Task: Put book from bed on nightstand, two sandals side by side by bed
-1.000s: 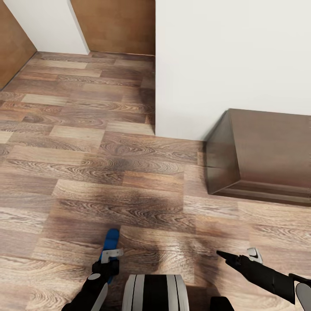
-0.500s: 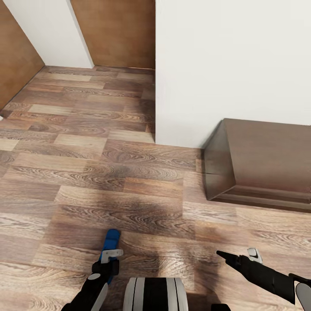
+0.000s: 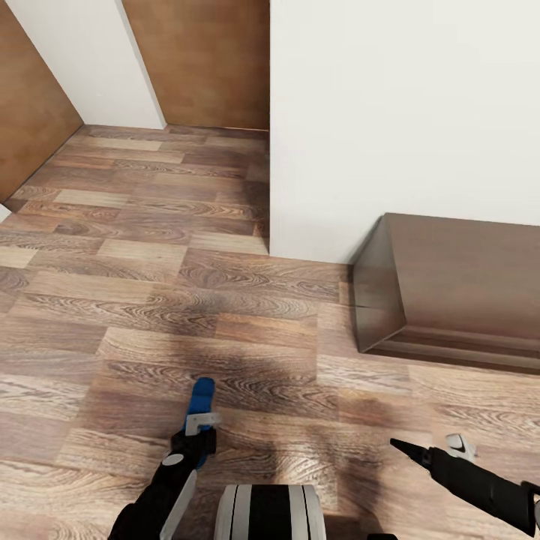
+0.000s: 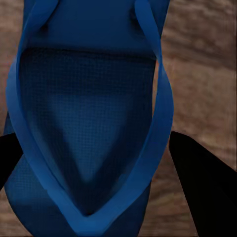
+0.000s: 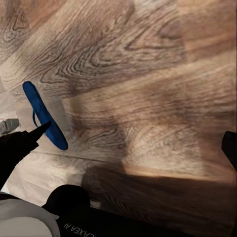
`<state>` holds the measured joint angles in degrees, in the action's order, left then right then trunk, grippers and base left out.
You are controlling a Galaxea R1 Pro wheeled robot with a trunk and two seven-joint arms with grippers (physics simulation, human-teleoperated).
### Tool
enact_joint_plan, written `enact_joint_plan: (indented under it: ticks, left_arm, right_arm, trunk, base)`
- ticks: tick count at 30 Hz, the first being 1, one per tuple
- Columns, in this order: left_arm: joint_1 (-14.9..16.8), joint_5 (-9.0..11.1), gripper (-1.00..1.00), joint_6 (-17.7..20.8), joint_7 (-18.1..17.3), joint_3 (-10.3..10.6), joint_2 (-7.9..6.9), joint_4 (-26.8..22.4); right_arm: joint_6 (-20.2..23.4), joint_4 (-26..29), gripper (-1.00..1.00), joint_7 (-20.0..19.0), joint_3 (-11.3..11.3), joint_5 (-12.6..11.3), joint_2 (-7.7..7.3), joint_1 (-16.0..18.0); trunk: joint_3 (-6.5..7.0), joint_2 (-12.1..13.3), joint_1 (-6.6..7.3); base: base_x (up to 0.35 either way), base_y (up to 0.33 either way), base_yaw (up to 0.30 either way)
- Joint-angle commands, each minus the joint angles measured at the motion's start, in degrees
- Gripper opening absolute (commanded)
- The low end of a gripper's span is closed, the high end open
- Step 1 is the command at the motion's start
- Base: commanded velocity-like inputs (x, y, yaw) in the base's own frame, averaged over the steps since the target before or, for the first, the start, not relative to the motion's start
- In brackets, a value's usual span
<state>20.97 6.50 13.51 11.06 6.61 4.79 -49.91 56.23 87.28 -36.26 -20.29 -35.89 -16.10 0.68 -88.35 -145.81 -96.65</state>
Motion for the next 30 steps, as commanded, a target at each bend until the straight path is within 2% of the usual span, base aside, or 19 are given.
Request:
enact_joint_plan:
  ticks: [1, 8, 22, 23, 27, 30]
  left_arm:
    - [0.3, 0.6, -1.0, 0.3, 0.5, 0.2, -0.04, -0.4]
    - [0.7, 1.2, -1.0, 0.6, 0.4, 0.0, -0.43, -2.7]
    - [0.6, 5.3, -1.0, 2.8, -4.1, -0.5, -4.82, -7.2]
    - [0.6, 13.8, -1.0, 2.8, -22.1, -0.4, -9.89, -12.7]
    - [0.6, 13.9, -1.0, 2.9, -22.2, -0.4, -9.96, -12.7]
    - [0.6, 13.9, -1.0, 2.9, -22.2, -0.5, -9.97, -12.8]
  right_arm:
    - [0.0, 0.0, 1.0, 0.0, -0.2, 0.5, 0.01, 0.0]
    - [-2.3, -0.4, 1.0, 2.3, -0.1, 2.9, 0.02, -0.1]
    - [-6.9, -0.4, 1.0, 6.8, -0.1, 7.5, 0.02, -0.1]
    - [-36.1, -0.4, 1.0, 35.6, -0.1, 34.5, 0.02, -0.1]
    - [-36.1, -0.4, 1.0, 35.6, -0.1, 34.5, 0.02, -0.1]
    - [-36.1, -0.4, 1.0, 35.6, -0.1, 34.5, 0.02, -0.1]
  trunk:
    - [-0.04, 0.0, 0.01]
    - [-0.04, 0.0, 0.01]
    - [-0.04, 0.0, 0.01]
    - [-0.04, 0.0, 0.01]
    - [-0.04, 0.0, 0.01]
    - [0.63, 0.0, 0.09]
  base:
    - [0.0, 0.0, 0.0]
    - [0.0, 0.0, 0.0]
    - [0.0, 0.0, 0.0]
    - [0.0, 0.0, 0.0]
    - [0.0, 0.0, 0.0]
    - [0.0, 0.0, 0.0]
